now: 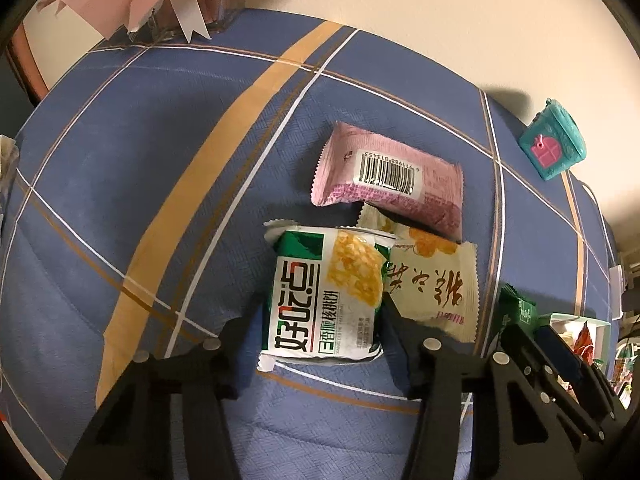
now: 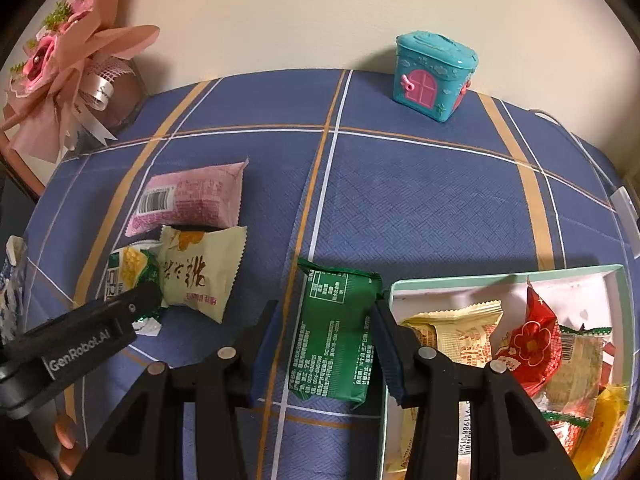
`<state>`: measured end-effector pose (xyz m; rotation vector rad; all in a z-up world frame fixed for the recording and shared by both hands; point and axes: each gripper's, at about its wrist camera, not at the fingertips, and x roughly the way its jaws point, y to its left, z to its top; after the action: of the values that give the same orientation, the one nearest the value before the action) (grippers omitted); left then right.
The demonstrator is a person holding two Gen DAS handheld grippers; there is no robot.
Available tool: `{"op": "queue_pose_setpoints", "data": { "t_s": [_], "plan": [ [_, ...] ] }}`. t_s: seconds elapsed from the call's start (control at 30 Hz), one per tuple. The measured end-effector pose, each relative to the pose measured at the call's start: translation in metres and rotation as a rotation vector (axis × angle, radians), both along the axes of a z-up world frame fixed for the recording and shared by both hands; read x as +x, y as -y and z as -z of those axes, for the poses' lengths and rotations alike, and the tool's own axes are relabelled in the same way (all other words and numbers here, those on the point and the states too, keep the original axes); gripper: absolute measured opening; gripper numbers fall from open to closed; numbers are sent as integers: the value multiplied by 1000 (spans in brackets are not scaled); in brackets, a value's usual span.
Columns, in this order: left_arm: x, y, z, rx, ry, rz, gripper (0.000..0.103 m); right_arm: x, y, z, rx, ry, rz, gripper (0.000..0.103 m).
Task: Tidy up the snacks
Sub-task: 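Grasp the green-and-white cracker bag with the left gripper while the right gripper holds the green packet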
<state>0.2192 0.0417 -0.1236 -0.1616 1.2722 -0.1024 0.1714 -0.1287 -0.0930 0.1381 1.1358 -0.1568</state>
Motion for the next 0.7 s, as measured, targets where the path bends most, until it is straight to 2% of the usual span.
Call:
{"op": "queue_pose_setpoints", "data": {
  "t_s": [0.2,0.4,0.57,0.7],
  "plan": [
    [-3,-8,-1,7,-11,-20,53,0,-3,0,32,5,-26,49],
    [-3,-18,-2,12,-14,-35,53,0,-8,-4,114,13,-56,49],
    [-3,-20,-3,12,-14,-35,52,-1,-10,-6,58,19,-43,49],
    [-1,-20,-2,12,-18,-28,52,2,-7,2,54,-5,-35,49]
  ]
}}
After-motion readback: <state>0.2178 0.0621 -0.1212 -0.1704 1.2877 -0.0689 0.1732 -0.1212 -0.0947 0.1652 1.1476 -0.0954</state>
